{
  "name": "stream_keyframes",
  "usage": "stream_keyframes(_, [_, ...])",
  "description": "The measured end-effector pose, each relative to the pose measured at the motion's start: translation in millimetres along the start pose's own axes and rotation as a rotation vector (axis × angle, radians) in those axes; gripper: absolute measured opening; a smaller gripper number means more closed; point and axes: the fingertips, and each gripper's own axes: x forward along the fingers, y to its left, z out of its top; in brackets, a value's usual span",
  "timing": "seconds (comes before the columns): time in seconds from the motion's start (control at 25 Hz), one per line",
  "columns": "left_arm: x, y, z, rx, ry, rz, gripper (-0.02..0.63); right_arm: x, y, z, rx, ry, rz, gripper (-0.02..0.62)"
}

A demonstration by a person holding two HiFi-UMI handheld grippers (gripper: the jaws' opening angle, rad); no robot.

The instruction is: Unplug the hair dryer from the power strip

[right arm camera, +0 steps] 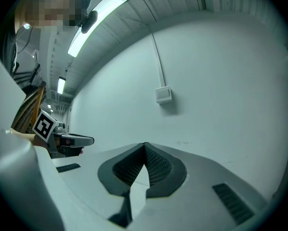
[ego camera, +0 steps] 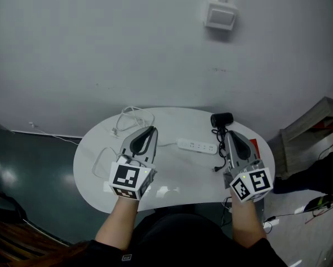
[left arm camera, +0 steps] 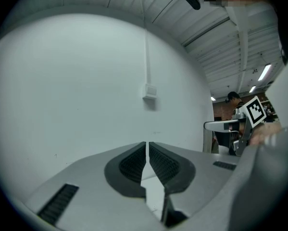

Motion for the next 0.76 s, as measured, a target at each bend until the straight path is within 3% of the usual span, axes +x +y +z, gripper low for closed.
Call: stream_keyframes(0.76, [-5.1,-1.9,-9.6,-0.009,0.025,-0.003,0.029,-3.4,1.4,-5.3,0.0,0.022,0.015,0.034])
